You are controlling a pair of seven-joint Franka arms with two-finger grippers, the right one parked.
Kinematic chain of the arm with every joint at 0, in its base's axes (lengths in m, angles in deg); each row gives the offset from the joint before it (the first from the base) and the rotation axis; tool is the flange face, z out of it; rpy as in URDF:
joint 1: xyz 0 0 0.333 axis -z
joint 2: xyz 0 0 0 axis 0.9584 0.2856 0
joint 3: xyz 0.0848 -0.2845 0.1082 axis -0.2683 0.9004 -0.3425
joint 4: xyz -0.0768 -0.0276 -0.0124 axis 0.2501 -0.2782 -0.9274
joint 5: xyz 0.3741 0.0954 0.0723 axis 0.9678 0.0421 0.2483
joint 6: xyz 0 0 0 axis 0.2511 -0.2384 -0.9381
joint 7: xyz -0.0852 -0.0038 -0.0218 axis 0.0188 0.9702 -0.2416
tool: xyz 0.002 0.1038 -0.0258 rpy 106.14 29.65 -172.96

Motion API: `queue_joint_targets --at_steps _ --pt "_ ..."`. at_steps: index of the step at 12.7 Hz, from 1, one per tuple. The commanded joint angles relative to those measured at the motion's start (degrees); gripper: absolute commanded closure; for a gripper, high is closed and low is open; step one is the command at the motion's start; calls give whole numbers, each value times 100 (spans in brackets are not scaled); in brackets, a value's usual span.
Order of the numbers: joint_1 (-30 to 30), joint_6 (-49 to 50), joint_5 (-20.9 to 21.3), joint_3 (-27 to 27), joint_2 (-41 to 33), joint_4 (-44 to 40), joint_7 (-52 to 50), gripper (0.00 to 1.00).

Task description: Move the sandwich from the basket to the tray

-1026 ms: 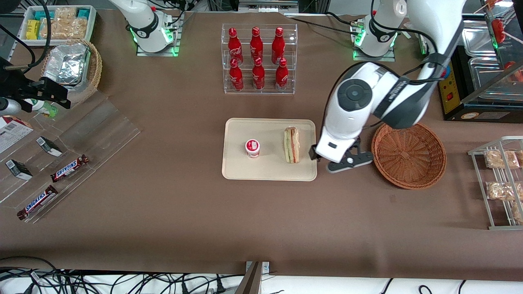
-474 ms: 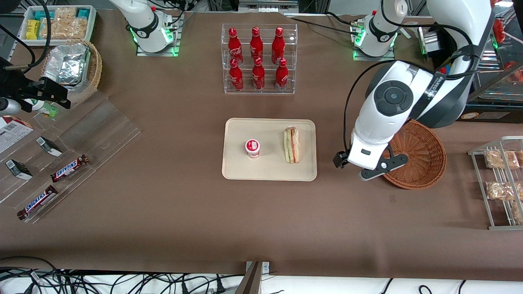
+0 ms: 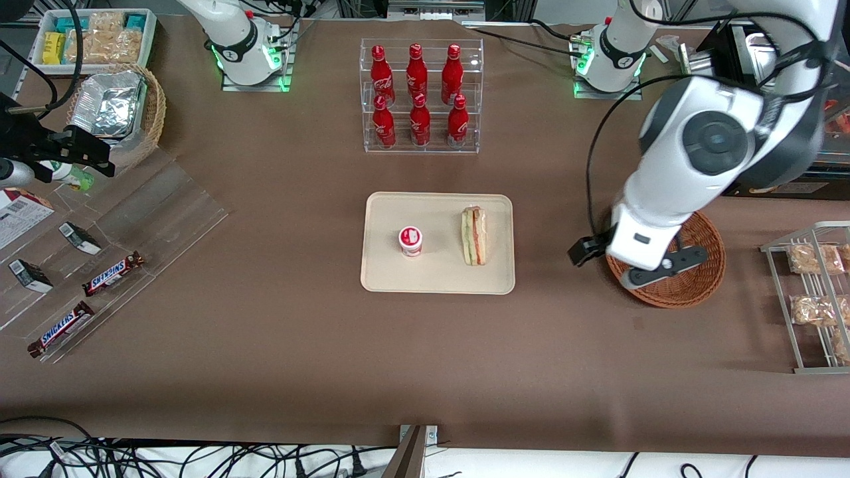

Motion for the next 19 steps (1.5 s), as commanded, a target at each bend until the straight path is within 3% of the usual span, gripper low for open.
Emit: queue_joint_targets --at_steps 1,4,8,19 --pt "122 453 -653 -646 -628 178 1072 0" --pt "218 832 -1014 -1069 -936 178 2030 0" --pt "289 1026 -1068 -1333 -1226 205 3209 0" --pt "280 1299 -1068 -1589 -1377 196 3545 0"
